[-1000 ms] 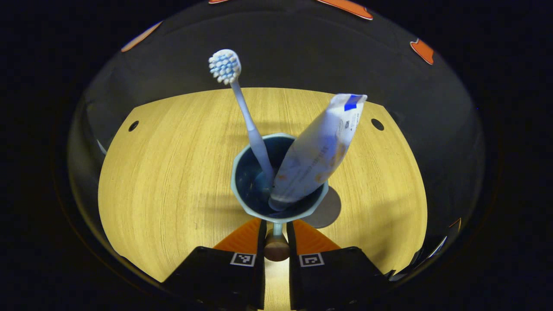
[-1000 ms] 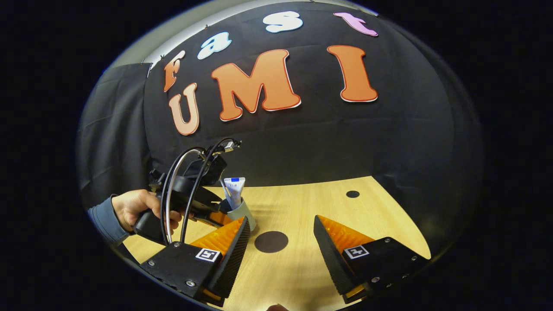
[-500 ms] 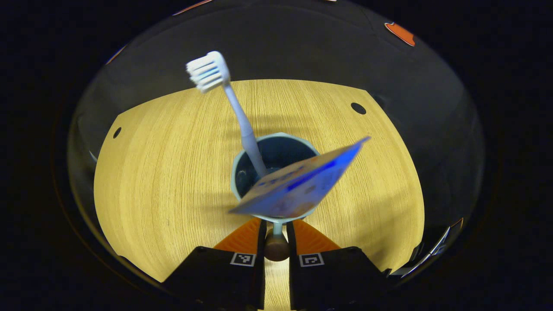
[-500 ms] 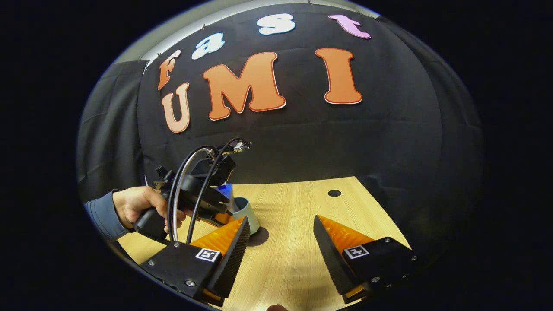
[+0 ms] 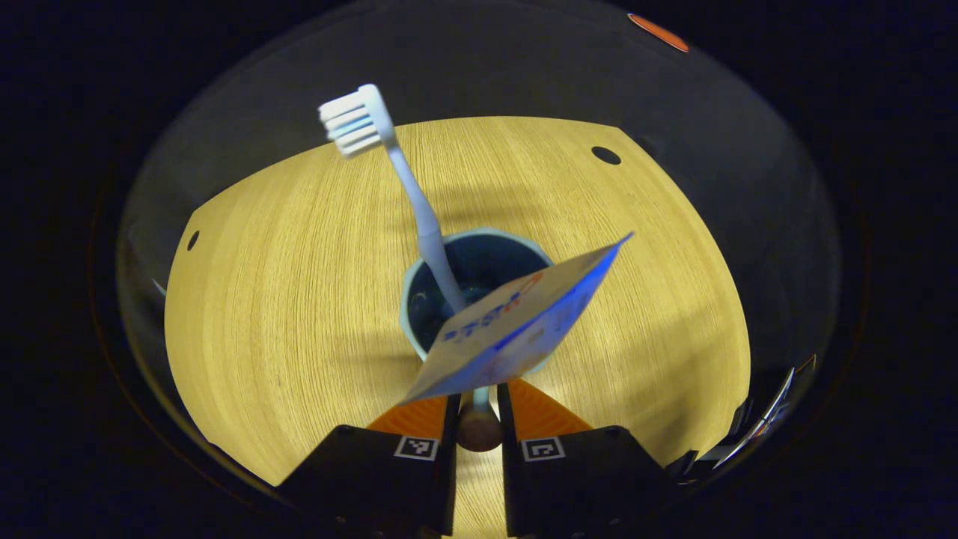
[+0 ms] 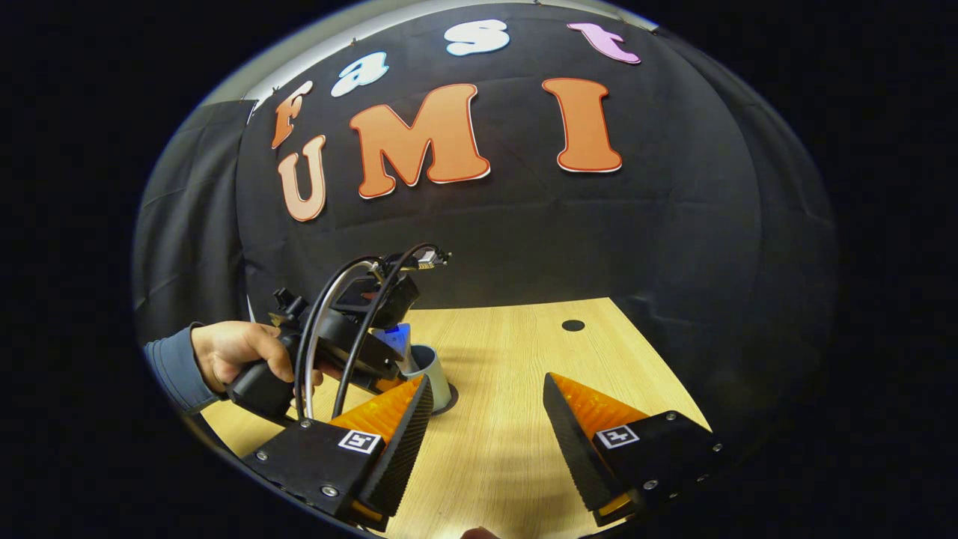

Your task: Put the toothbrush and toothpaste on the desktop into the cup, then pick up the cup and place it on the coaster on the desktop.

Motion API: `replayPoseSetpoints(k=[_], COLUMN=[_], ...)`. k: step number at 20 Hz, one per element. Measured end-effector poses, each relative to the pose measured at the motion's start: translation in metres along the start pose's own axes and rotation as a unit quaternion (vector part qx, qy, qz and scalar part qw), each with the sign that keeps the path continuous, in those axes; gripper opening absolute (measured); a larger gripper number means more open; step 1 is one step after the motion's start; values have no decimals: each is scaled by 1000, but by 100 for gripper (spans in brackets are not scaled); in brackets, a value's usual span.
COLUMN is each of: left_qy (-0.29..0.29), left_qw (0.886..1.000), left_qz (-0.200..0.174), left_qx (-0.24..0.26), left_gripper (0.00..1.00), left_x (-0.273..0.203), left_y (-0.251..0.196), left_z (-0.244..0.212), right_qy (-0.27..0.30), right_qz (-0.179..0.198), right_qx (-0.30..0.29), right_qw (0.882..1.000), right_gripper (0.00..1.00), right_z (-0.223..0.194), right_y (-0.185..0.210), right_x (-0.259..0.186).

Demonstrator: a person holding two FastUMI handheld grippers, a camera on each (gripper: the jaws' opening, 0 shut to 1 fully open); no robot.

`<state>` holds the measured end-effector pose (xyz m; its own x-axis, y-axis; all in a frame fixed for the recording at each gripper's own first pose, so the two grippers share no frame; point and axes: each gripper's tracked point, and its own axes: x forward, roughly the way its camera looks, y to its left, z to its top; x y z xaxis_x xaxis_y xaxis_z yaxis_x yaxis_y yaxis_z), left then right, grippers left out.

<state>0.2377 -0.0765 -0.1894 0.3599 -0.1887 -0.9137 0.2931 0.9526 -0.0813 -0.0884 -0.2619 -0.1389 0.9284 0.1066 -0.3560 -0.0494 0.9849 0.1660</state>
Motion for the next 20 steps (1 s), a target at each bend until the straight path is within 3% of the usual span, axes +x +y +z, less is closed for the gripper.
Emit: replayPoseSetpoints(k=[3, 6, 11, 12, 13, 14, 17, 20], left_qy=[0, -19, -103, -125, -146, -167, -241, -312], left_qw=[1000, 999, 994, 992, 989, 985, 967, 941], left_qz=[-24, -30, -6, 3, 11, 26, 78, 123], left_qx=[3, 11, 22, 24, 27, 36, 40, 32], left_gripper=[46, 83, 94, 94, 95, 95, 95, 95], left_x=[-13, -32, -77, -78, -64, -101, -129, -118], left_y=[1, 10, 43, 16, 40, 46, 53, 58], left_z=[2, 10, 47, 27, 37, 57, 71, 81], right_qy=[-1, -11, -44, -56, -66, -73, -99, -121], right_qz=[-4, -10, -16, -13, -9, -7, -9, -7], right_qx=[-10, -17, -26, -26, -28, -32, -47, -52], right_qw=[1000, 1000, 999, 998, 997, 997, 994, 991], right_gripper=[89, 89, 89, 89, 89, 89, 89, 88], right_z=[1, 10, 30, 37, 39, 44, 63, 79], right_y=[4, 10, 35, 42, 51, 58, 73, 92], right_x=[-3, -6, -10, -11, -13, -14, -16, -13])
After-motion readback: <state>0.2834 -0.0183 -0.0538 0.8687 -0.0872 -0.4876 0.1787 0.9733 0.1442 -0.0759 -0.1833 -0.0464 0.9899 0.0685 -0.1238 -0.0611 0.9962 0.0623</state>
